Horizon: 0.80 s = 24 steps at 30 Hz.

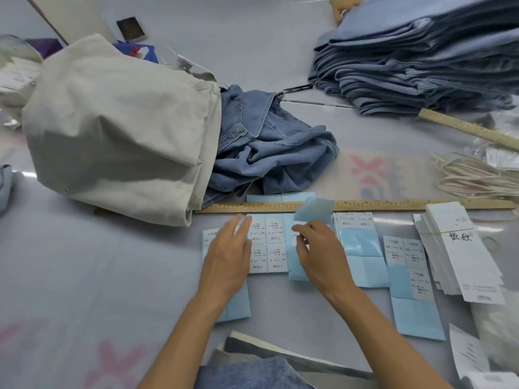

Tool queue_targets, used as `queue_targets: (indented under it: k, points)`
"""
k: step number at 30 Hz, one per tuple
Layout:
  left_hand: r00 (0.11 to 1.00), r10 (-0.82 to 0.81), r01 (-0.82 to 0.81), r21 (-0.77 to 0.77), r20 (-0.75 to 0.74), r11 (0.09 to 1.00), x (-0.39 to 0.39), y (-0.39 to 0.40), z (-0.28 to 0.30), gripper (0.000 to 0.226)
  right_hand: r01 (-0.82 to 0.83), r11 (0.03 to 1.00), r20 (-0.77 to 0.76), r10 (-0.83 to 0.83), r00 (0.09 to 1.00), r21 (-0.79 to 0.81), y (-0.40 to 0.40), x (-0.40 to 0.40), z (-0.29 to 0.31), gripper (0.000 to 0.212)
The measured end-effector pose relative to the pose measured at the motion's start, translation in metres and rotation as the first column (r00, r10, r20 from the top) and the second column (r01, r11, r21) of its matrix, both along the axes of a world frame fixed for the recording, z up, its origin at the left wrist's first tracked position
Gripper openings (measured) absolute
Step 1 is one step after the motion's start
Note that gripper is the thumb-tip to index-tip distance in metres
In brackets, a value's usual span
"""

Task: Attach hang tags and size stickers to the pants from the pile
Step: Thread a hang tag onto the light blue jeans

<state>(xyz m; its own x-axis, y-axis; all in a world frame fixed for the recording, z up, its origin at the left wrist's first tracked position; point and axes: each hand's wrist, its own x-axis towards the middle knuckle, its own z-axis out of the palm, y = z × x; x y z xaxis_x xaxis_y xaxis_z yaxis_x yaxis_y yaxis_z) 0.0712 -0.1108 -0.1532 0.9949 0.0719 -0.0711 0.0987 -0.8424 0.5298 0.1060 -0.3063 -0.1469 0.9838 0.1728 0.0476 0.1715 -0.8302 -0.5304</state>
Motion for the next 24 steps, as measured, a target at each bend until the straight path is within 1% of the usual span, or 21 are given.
queue_targets:
  k: [1,3,5,7,11,14,16,19,22,24]
  points:
    - [0.999,-0.037,0.038,-0.041,0.014,0.998,0.011,-0.003,0.001,0.046,-0.039,0.999,-0.026,0.039,0.999,0.006,0.006,0.006,-0.002,0.027]
    - [0.993,-0.119,0.118,-0.042,-0.011,0.992,0.031,-0.012,-0.001,0.039,-0.118,0.992,-0.087,0.114,0.99,-0.039,0.018,0.019,-0.008,0.033]
    - [0.984,-0.169,0.171,0.031,-0.061,0.985,0.043,-0.019,-0.008,0.034,-0.181,0.968,-0.126,0.161,0.979,-0.173,0.027,0.028,-0.017,0.041]
    - [0.984,-0.174,0.176,0.078,-0.036,0.981,0.048,-0.024,-0.014,0.032,-0.177,0.948,-0.136,0.146,0.98,-0.264,0.031,0.032,-0.025,0.048]
    - [0.982,-0.175,0.167,0.112,0.07,0.98,0.051,-0.023,-0.02,0.033,-0.13,0.962,-0.095,0.11,0.989,-0.239,0.03,0.035,-0.034,0.052]
    - [0.98,-0.172,0.162,0.104,0.098,0.981,0.045,-0.02,-0.026,0.038,-0.102,0.968,-0.085,0.084,0.993,-0.228,0.028,0.03,-0.037,0.05]
    - [0.978,-0.15,0.137,0.097,0.142,0.986,0.037,-0.022,-0.028,0.04,-0.088,0.971,-0.028,0.083,0.996,-0.223,0.028,0.023,-0.037,0.044]
    - [0.976,-0.113,0.099,0.083,0.186,0.992,0.031,-0.023,-0.029,0.05,-0.05,0.985,0.106,0.068,0.992,-0.165,0.028,0.017,-0.042,0.029]
    - [0.981,-0.108,0.101,0.052,0.159,0.994,0.032,-0.024,-0.032,0.054,-0.03,0.988,0.199,0.059,0.978,-0.149,0.029,0.017,-0.044,0.023]
    - [0.985,-0.109,0.105,0.041,0.135,0.994,0.033,-0.024,-0.034,0.058,-0.022,0.991,0.219,0.051,0.974,-0.133,0.03,0.014,-0.046,0.023]
